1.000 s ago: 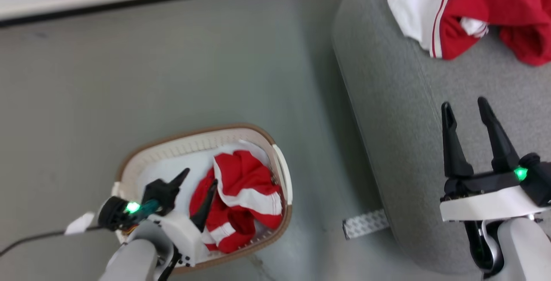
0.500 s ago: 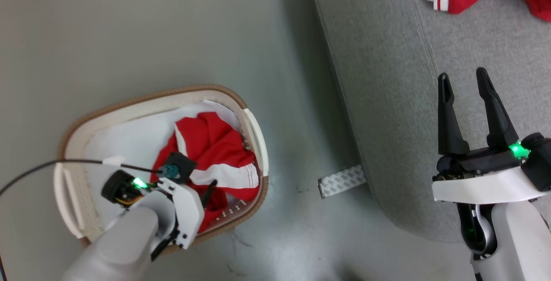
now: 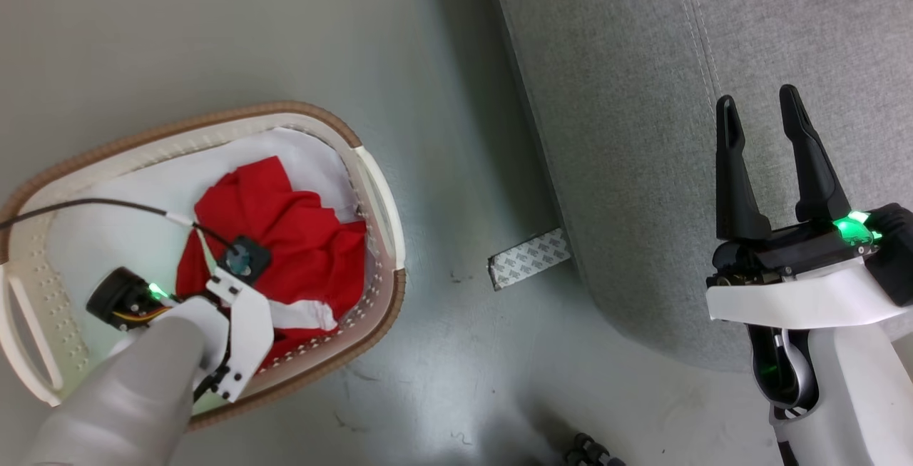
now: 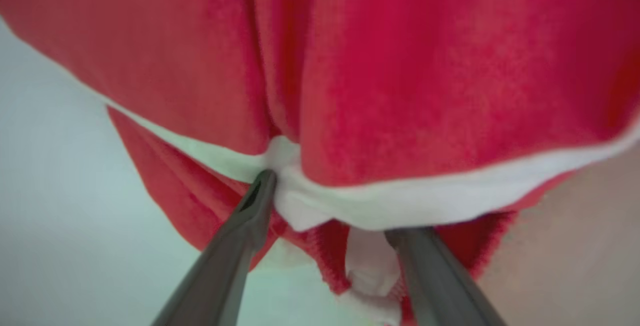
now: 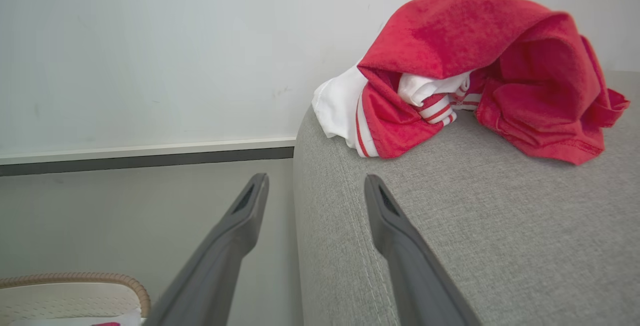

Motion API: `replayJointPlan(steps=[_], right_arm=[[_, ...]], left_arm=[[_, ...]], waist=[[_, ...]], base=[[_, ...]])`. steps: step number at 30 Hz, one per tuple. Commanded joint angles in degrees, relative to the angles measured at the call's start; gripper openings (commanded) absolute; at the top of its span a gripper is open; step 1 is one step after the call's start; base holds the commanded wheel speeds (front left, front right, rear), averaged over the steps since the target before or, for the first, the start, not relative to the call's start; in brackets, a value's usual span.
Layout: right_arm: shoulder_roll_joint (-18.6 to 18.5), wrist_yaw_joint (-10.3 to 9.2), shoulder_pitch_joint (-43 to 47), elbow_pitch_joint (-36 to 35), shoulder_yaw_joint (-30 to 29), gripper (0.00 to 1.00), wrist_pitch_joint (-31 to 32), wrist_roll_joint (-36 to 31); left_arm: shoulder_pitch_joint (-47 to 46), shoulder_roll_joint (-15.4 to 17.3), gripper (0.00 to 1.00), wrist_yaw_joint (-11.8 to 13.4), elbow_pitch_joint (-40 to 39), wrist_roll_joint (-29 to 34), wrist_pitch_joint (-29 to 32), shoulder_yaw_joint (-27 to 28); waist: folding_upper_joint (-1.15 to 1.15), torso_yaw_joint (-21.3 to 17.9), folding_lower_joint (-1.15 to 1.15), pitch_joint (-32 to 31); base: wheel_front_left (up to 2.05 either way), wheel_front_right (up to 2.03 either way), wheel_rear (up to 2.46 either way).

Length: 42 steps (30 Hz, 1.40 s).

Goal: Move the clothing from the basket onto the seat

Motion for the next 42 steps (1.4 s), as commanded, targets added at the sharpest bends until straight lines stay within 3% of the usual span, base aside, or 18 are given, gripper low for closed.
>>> replayJointPlan(steps=[1,3,5,6,8,21,27,42], right_arm=[[0.1,-0.13,-0.62,-0.33,-0.04,1.0,0.02,0.65],[0.11,-0.13,-0.83,-0.23,0.1,1.0,0.02,0.78],[0.1,-0.13,-1.03,-0.06,0.29,1.0,0.02,1.02],[0.1,-0.13,-1.12,0.01,0.38,1.0,0.02,1.1],[0.09,-0.13,-1.16,0.19,0.36,1.0,0.02,1.09],[0.07,-0.13,0.75,2.05,-0.77,1.0,0.02,-2.05],[0.05,-0.13,2.87,3.11,-1.58,1.0,0.02,-3.93],[-4.28,-0.13,8.9,5.6,-1.48,1.0,0.02,-3.59]], left_arm=[[-0.53,-0.12,1.0,0.13,0.95,0.01,0.43,-0.29],[-1.04,-0.43,0.98,0.13,1.91,-0.31,0.24,-0.62],[-1.2,-0.73,0.53,0.13,2.42,-0.87,-0.18,-0.86],[-1.35,-0.93,0.42,0.13,2.5,-1.14,-0.72,-0.89],[-1.52,-1.33,0.0,0.13,2.57,-1.76,-1.67,-1.18],[2.17,-5.21,0.0,0.13,2.08,-6.37,-7.92,-4.08],[4.77,-7.84,0.0,0.13,2.03,-9.14,-12.24,-4.42],[9.72,-13.31,0.0,0.13,-1.61,-17.03,-22.32,-4.27]], waist=[[0.0,-0.27,-0.01,0.41],[0.0,-0.38,-0.01,0.63],[0.0,-0.5,-0.01,0.72],[0.0,-0.53,-0.01,0.72],[0.0,-0.49,-0.01,0.47],[0.0,1.74,-0.01,-8.17],[0.0,4.01,-0.01,-15.19],[0.0,11.9,-0.01,-34.47]], base=[[0.0,0.0,0.0],[0.0,0.0,0.0],[0.0,0.0,0.0],[0.0,0.0,0.0],[0.0,0.0,0.0],[0.0,0.0,0.0],[0.0,0.0,0.0],[0.0,0.0,0.0]])
